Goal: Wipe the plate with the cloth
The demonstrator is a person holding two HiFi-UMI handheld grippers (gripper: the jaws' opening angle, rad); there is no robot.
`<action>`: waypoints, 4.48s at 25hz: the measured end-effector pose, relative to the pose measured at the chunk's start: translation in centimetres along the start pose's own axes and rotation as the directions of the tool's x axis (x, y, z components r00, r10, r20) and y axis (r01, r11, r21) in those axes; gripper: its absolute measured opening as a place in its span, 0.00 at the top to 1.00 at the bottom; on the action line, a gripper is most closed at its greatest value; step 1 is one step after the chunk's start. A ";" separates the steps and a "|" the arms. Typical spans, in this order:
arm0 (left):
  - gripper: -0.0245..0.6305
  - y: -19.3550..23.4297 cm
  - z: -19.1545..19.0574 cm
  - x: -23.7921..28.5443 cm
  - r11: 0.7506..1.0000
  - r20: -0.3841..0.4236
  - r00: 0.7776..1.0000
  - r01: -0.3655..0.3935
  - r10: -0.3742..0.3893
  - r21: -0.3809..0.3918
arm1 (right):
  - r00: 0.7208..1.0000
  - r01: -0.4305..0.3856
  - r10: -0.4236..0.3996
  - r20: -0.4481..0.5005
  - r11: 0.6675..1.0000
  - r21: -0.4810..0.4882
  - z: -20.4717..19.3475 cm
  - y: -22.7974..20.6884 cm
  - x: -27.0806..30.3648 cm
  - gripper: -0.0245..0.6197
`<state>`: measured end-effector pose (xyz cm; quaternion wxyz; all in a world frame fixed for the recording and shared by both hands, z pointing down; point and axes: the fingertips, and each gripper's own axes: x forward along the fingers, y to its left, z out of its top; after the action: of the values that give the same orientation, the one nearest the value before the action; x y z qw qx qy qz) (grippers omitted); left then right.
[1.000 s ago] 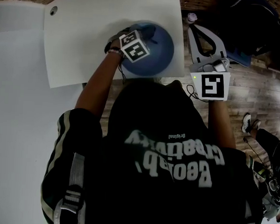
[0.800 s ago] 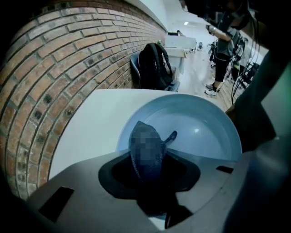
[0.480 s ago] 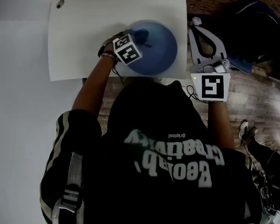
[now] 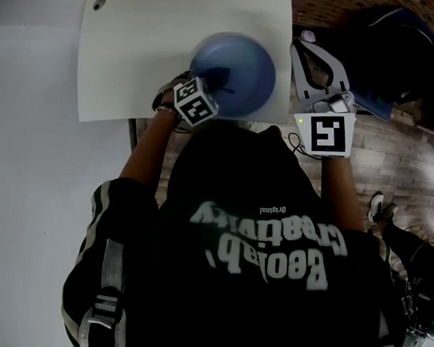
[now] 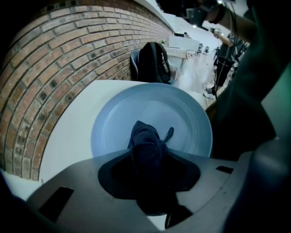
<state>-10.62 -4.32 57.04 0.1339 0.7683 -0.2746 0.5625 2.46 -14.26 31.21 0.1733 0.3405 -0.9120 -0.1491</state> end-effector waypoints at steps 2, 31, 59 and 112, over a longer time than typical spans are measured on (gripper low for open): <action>0.75 -0.9 0.1 -0.2 0.999 0.013 1.000 -0.005 0.004 0.038 | 1.000 0.000 0.000 0.001 1.000 0.003 0.1 -0.1 0.0 0.97; 0.76 -5.6 9.7 2.9 0.984 0.148 0.974 0.167 -0.174 0.063 | 0.996 0.068 -0.067 -0.051 0.997 0.019 -1.6 -1.5 -1.0 0.97; 0.76 8.8 13.9 6.0 0.993 0.133 0.986 -0.110 0.103 0.044 | 0.991 0.094 -0.091 -0.095 0.995 0.031 -2.9 -2.7 -0.1 0.97; 0.76 -1.0 5.6 1.9 0.992 0.116 0.992 0.032 -0.046 0.122 | 0.999 0.016 -0.015 -0.051 1.000 0.004 -0.5 2.0 0.1 0.97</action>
<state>-5.20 -6.94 57.10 0.0818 0.8123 -0.2328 0.5285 1.47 -12.94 32.47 0.1947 0.3516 -0.9050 -0.1395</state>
